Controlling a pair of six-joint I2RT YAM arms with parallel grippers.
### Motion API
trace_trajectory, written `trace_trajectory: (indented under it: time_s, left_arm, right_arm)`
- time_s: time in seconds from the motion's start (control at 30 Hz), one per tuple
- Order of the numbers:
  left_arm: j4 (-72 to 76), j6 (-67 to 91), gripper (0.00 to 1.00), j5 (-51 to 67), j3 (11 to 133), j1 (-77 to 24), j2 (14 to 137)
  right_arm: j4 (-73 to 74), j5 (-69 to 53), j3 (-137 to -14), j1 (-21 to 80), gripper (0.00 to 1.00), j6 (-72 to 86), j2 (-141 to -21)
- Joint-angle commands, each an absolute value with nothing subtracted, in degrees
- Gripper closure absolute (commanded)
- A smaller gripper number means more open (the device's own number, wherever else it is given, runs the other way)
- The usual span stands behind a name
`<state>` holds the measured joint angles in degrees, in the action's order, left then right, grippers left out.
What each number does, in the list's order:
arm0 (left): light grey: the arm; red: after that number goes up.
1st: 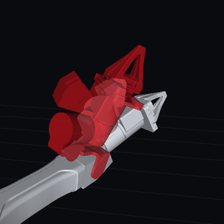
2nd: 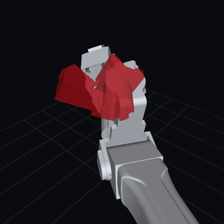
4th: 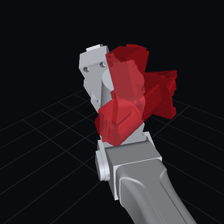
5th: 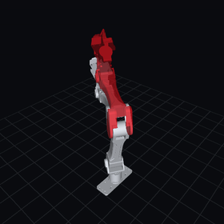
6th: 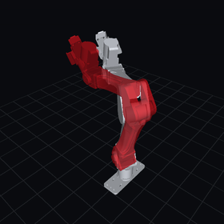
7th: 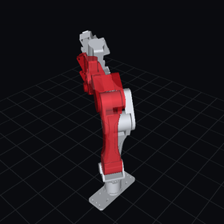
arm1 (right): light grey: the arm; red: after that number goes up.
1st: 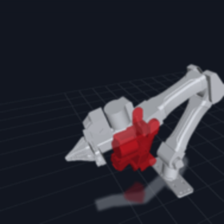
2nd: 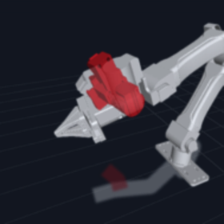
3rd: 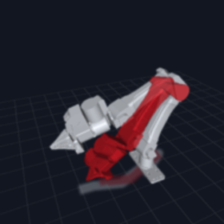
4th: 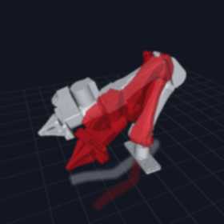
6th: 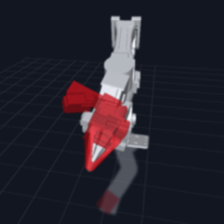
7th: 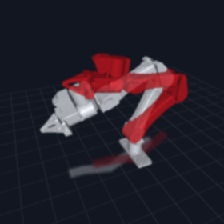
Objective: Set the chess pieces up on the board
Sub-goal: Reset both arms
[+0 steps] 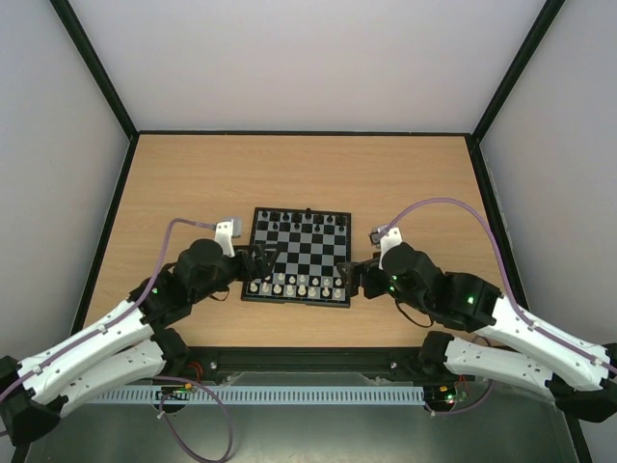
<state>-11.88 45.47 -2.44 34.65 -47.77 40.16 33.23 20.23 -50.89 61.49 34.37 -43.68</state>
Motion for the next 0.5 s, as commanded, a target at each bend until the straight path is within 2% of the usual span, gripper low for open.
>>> trace_trajectory:
  time_s: [0.0, 0.2, 0.33, 0.47]
  left_arm:
    - [-7.70, 45.09, 0.01, -12.57, 35.49, -49.73, 43.71]
    - [-13.41, 44.48, 0.01, -26.21, 34.80, -49.92, 43.21]
    - [-15.55, 44.49, 0.01, -32.72, 33.75, -49.84, 41.23]
    - [-11.38, 38.95, 0.01, -35.70, 32.29, -47.57, 38.49]
  right_arm:
    - [34.15, 24.65, -50.01, 61.34, 0.01, 35.96, -42.94]
    - [32.34, 28.10, -48.72, 61.39, 0.02, 34.46, -45.62]
    - [22.26, 31.89, -44.51, 61.33, 0.01, 29.74, -44.12]
    - [15.13, 35.45, -45.91, 59.20, 0.01, 26.30, -49.31]
